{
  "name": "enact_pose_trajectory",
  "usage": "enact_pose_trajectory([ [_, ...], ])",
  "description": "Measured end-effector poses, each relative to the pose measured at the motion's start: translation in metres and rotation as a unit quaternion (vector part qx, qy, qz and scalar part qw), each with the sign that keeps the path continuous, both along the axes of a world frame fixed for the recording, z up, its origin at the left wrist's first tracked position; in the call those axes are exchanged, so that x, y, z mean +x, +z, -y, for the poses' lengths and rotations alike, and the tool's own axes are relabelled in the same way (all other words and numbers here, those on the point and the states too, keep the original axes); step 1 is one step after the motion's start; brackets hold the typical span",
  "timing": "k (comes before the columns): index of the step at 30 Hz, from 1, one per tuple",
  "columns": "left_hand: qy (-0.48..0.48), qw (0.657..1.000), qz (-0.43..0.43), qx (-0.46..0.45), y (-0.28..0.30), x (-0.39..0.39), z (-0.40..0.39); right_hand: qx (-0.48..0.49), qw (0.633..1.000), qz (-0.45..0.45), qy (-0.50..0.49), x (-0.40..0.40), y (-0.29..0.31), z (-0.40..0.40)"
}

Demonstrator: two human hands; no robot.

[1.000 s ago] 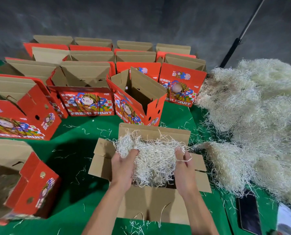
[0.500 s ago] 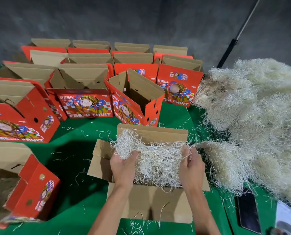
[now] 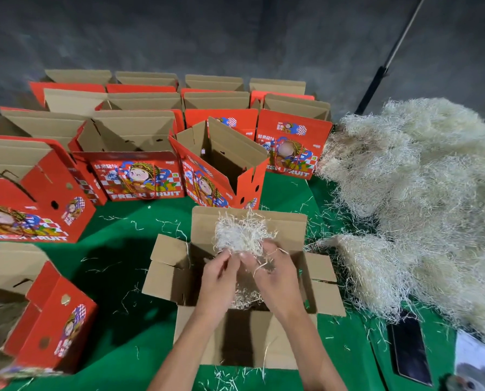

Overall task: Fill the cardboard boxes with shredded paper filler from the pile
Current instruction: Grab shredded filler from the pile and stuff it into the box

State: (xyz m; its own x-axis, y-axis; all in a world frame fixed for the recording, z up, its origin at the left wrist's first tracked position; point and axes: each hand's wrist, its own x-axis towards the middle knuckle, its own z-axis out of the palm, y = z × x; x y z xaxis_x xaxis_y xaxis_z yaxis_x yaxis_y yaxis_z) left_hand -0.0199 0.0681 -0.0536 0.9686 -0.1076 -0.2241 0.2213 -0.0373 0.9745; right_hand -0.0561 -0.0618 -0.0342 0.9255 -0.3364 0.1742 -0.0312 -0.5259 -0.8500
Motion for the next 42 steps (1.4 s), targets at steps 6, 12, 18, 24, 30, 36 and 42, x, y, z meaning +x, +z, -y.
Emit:
enact_pose_trajectory([
  [6,0.036,0.997,0.065,-0.028,0.004,0.001,-0.006,-0.012,1.0,0.013,-0.026,0.0,-0.005,0.015],
  [12,0.155,0.985,-0.009,-0.072,0.003,0.017,-0.035,0.177,0.979,0.031,-0.092,-0.015,0.019,0.053],
  [18,0.015,0.993,-0.052,-0.104,0.005,0.007,-0.023,0.218,0.975,-0.016,-0.032,-0.014,0.015,0.038],
  [24,0.113,0.993,0.006,-0.015,0.014,0.019,-0.048,0.185,0.977,0.037,-0.097,-0.019,0.021,0.063],
  [30,0.011,0.971,0.082,0.223,0.019,0.01,-0.04,-0.039,0.997,-0.012,-0.072,-0.017,0.013,0.055],
  [36,0.055,0.892,0.162,0.418,0.027,-0.006,-0.032,-0.021,0.998,-0.036,0.053,-0.009,0.006,0.043],
  [42,-0.135,0.881,0.187,0.412,0.014,0.011,-0.028,-0.105,0.95,-0.204,0.213,0.02,-0.021,0.03],
])
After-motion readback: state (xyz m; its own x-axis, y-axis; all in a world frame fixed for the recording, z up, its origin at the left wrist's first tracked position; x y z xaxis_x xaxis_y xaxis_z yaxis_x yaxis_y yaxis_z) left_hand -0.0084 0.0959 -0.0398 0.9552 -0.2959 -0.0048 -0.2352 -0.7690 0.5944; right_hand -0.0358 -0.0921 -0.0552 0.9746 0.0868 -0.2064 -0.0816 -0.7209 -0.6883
